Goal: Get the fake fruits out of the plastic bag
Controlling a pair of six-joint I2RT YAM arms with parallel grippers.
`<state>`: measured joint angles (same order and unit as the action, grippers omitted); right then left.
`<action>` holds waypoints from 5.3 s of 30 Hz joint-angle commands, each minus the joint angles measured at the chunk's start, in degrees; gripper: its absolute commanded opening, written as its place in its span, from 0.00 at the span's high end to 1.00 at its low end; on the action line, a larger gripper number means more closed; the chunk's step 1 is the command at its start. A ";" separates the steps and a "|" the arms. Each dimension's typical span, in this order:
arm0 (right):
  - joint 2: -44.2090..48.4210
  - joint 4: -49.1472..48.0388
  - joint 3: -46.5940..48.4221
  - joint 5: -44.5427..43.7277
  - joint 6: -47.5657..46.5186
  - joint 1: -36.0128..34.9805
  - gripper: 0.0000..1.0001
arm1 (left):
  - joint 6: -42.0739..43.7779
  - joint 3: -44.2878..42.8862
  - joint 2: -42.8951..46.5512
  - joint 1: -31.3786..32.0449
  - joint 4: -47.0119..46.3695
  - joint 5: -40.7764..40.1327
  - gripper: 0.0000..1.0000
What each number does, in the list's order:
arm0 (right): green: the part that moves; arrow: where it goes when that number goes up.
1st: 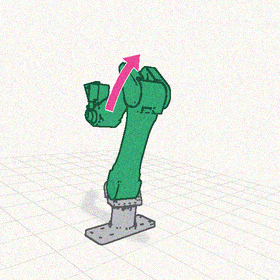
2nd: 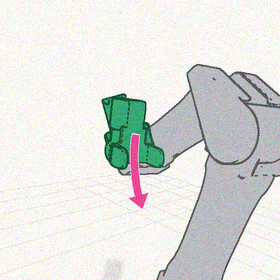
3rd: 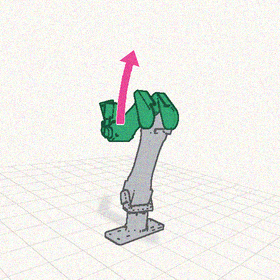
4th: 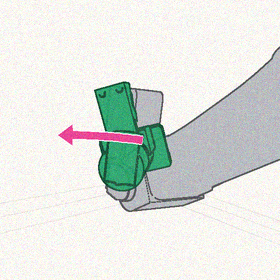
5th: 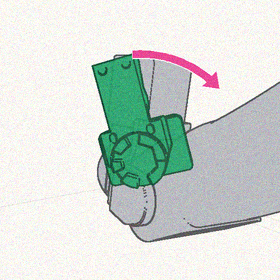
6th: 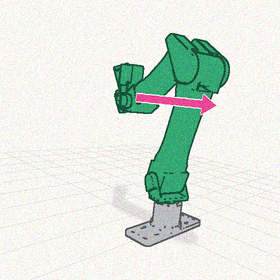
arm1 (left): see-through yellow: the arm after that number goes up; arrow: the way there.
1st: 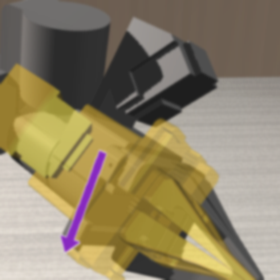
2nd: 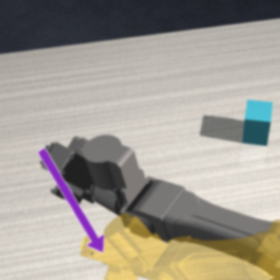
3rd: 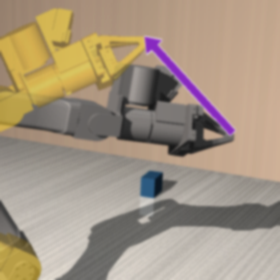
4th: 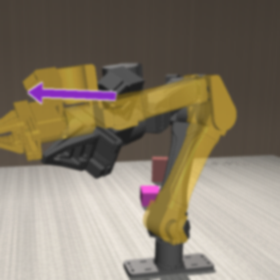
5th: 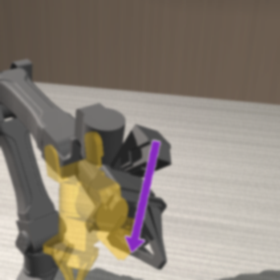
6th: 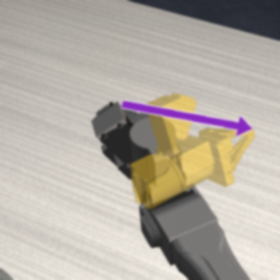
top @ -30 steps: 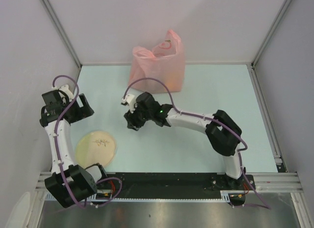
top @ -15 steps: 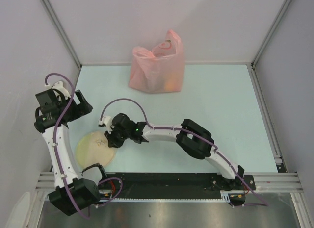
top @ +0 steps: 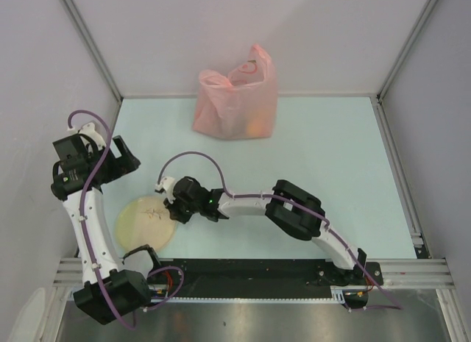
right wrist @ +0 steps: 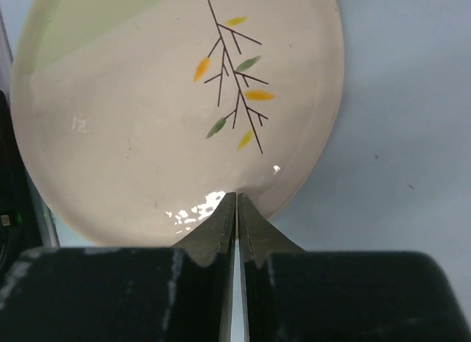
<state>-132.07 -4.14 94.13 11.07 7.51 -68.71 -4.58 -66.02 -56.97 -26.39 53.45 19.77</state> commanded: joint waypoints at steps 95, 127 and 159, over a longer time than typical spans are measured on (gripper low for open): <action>46.83 14.18 -20.76 -9.57 9.46 41.63 0.39 | -8.07 -36.09 -33.71 32.90 -27.26 3.51 0.04; 38.14 1.76 -13.05 -25.31 -9.01 40.68 0.90 | -5.69 -19.19 -26.56 39.58 -32.08 -12.12 1.00; 40.94 -0.52 -19.86 -13.10 -7.78 25.02 0.72 | -16.95 9.33 -5.18 39.58 -35.35 -9.22 1.00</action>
<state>-85.76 -7.55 73.01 -4.93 -6.31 -46.19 -19.68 -56.66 -65.69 13.52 20.62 10.76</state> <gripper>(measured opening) 0.293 0.007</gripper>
